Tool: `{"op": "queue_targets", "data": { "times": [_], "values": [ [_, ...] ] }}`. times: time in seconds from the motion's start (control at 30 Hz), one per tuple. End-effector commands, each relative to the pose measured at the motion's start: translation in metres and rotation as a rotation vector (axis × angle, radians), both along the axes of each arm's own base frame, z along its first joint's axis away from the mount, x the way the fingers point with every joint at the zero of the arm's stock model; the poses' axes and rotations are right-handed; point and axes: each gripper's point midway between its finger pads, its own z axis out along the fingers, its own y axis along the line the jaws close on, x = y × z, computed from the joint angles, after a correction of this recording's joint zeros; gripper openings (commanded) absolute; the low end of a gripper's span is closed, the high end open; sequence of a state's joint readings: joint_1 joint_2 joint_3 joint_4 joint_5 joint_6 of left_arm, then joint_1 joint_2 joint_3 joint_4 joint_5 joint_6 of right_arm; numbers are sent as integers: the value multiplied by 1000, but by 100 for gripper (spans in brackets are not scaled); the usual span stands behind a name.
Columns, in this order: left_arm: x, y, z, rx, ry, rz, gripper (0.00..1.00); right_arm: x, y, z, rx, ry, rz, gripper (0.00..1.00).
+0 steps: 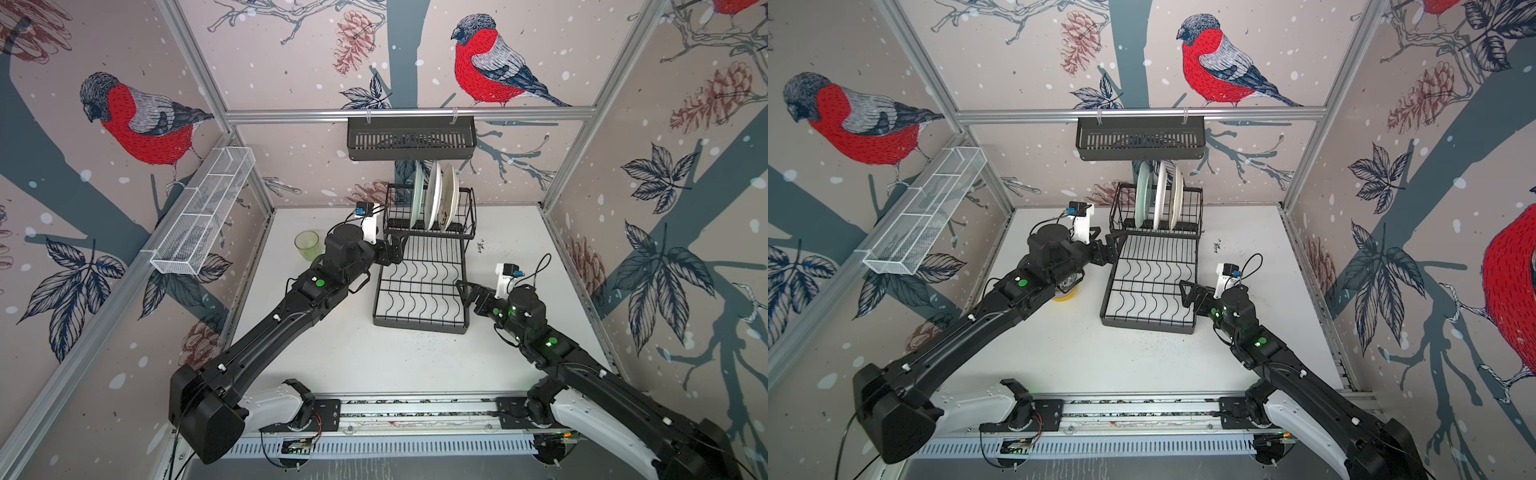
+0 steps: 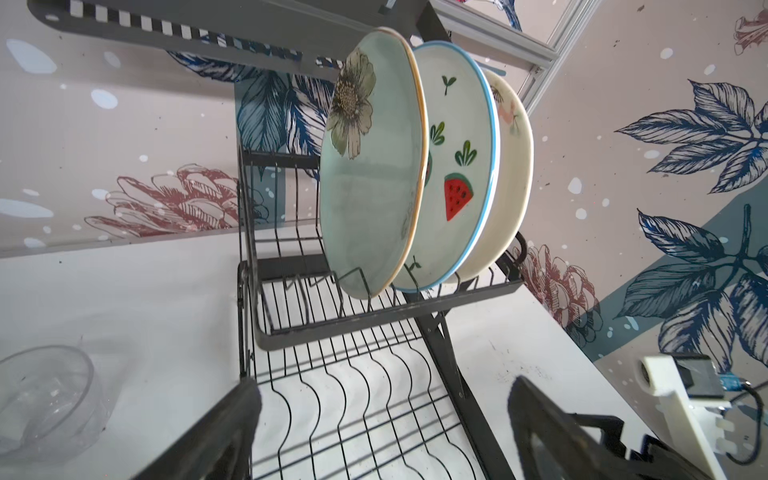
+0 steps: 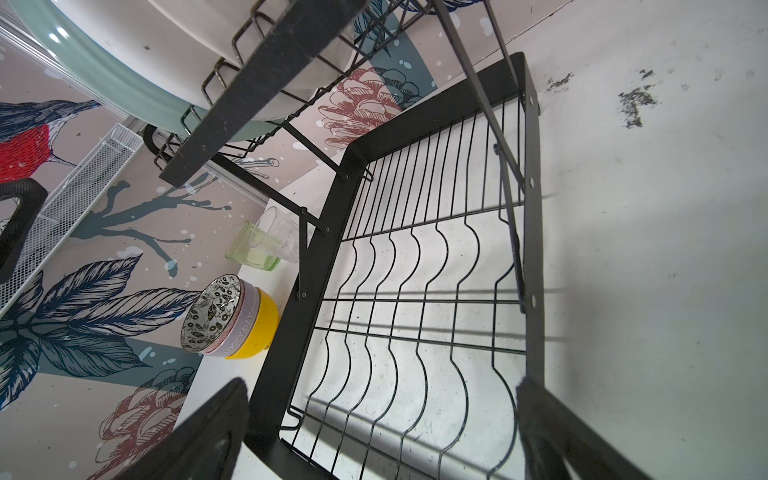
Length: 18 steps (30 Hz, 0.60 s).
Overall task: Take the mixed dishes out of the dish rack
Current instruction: 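Reach the left gripper to the pale green plate in the rack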
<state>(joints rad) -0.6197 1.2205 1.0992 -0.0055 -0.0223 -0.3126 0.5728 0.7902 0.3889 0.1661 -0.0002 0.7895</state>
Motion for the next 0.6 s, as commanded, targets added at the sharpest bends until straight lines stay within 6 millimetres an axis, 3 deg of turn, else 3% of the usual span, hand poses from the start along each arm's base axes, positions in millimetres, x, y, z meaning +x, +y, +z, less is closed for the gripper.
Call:
{"op": "queue_targets", "data": {
  "times": [0.0, 0.23, 0.57],
  "values": [
    [8, -6, 34, -44, -158, -2, 77, 1, -1, 8, 12, -23, -5, 100],
    [25, -31, 41, -47, -195, -68, 62, 1, -8, 10, 4, -41, -38, 100],
    [51, -54, 34, -25, -185, -88, 61, 2, -11, 13, 1, -53, -53, 100]
  ]
}}
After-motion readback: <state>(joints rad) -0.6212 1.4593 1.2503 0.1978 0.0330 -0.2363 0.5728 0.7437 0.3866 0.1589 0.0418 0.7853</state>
